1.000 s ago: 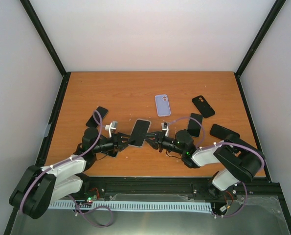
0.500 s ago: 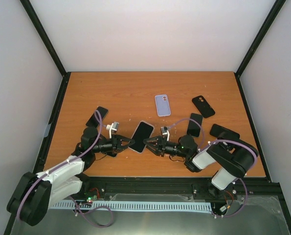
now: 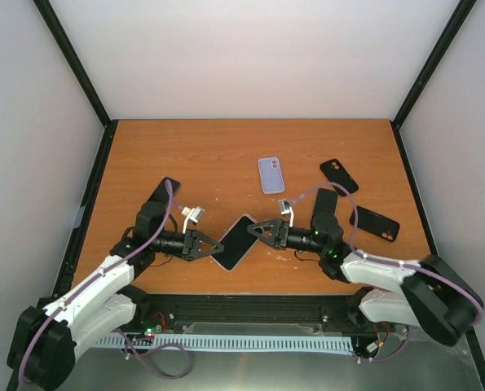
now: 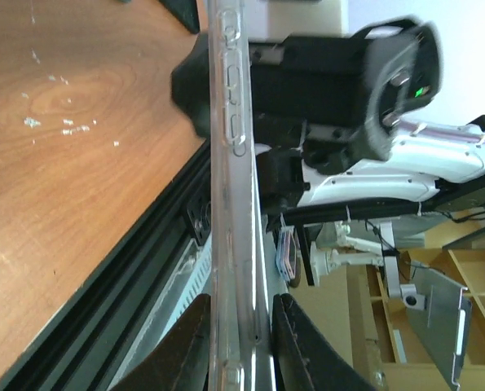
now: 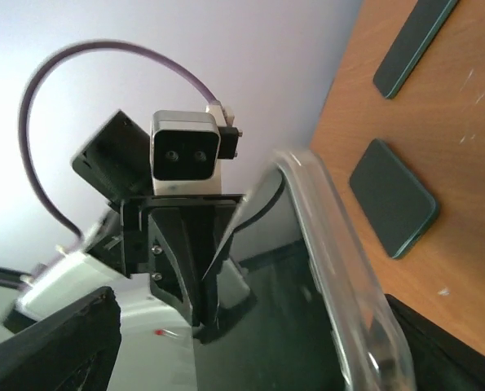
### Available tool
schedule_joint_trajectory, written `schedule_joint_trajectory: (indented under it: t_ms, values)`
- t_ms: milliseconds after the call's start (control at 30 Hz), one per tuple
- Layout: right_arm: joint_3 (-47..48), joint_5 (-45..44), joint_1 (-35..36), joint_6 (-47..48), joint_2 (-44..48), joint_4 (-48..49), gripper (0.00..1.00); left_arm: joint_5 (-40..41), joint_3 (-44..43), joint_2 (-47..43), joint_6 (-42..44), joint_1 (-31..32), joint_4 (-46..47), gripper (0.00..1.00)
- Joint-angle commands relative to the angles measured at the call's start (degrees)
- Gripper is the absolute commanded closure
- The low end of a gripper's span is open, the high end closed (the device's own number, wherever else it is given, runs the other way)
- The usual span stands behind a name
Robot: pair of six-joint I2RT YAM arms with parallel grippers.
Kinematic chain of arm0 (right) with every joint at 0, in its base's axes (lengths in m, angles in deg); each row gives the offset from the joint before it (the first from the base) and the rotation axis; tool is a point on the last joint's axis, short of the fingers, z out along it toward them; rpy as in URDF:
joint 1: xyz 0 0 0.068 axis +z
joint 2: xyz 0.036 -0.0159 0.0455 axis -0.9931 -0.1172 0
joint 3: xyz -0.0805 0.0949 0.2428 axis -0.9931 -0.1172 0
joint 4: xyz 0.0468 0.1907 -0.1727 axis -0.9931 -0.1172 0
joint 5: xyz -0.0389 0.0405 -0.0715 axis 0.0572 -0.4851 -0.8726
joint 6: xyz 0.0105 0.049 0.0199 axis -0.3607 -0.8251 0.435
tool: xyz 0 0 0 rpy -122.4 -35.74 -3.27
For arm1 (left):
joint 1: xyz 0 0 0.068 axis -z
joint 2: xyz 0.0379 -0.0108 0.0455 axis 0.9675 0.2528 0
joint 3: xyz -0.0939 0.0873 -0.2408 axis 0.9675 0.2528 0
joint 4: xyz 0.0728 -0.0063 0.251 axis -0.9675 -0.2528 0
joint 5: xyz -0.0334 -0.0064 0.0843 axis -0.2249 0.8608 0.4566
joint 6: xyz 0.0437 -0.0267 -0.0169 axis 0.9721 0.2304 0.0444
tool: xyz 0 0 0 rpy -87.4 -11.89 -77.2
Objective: Put the phone into the phone case
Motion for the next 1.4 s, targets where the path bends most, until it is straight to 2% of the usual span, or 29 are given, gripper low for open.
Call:
schedule_joint_trajectory:
  t_ms: [0, 100, 233, 300, 500, 533, 600, 667, 767, 833, 933, 967, 1133, 1367]
  values:
    - [8.1, -0.1, -0.7, 19.3, 8.6, -34.3, 0.18, -5.4, -5.1, -0.5, 8.6, 0.0, -7.7, 0.86]
    - [13.9, 1.4, -1.1, 26.2, 9.4, -45.8, 0.18, -7.0, -6.1, -0.6, 10.5, 0.0, -9.5, 0.85]
    - [17.6, 5.3, -1.4, 29.6, 7.5, -49.5, 0.23, -9.2, -6.5, -0.5, 12.3, 0.0, -10.1, 0.85]
    - [18.4, 7.3, -1.5, 29.7, 6.7, -49.0, 0.32, -9.8, -6.4, -0.2, 12.8, 0.0, -10.1, 0.85]
    - [17.8, 9.3, -1.8, 27.2, 6.7, -44.6, 0.69, -9.0, -6.7, 0.5, 14.2, 0.0, -13.5, 0.84]
    - [17.3, 9.4, -1.8, 26.1, 6.6, -43.1, 0.73, -8.4, -6.9, 0.5, 14.0, 0.0, -13.5, 0.83]
    - [15.6, 9.2, -1.8, 23.0, 6.5, -39.3, 0.78, -5.6, -7.9, 0.6, 13.5, 0.0, -14.4, 0.82]
    - [13.1, 8.7, -1.9, 17.8, 6.1, -32.7, 0.81, -2.6, -9.1, 0.6, 12.1, -0.1, -14.5, 0.74]
    - [8.3, 7.9, -1.8, 7.1, 4.3, -17.8, 0.86, 1.6, -9.8, -0.2, 8.4, -0.3, -12.7, 0.71]
    - [5.8, 7.0, -1.8, 0.2, 2.5, -7.4, 0.89, 3.3, -9.5, -1.2, 4.9, -0.5, -9.3, 0.59]
    - [3.6, 5.4, -1.9, -7.9, 0.0, 3.8, 0.9, 6.3, -9.3, -2.5, 0.5, -0.8, -6.2, 0.48]
    - [3.4, 4.7, -1.8, -9.5, -0.7, 6.5, 0.9, 7.5, -9.2, -2.9, -0.8, -0.8, -5.6, 0.41]
    - [2.8, 0.6, -1.8, -15.9, -3.1, 16.0, 0.91, 12.9, -9.5, -6.0, -5.1, -0.9, -3.7, 0.23]
    - [1.7, -3.9, -1.8, -21.7, -5.7, 26.4, 0.93, 19.1, -8.2, -12.1, -10.3, -1.0, -0.2, 0.11]
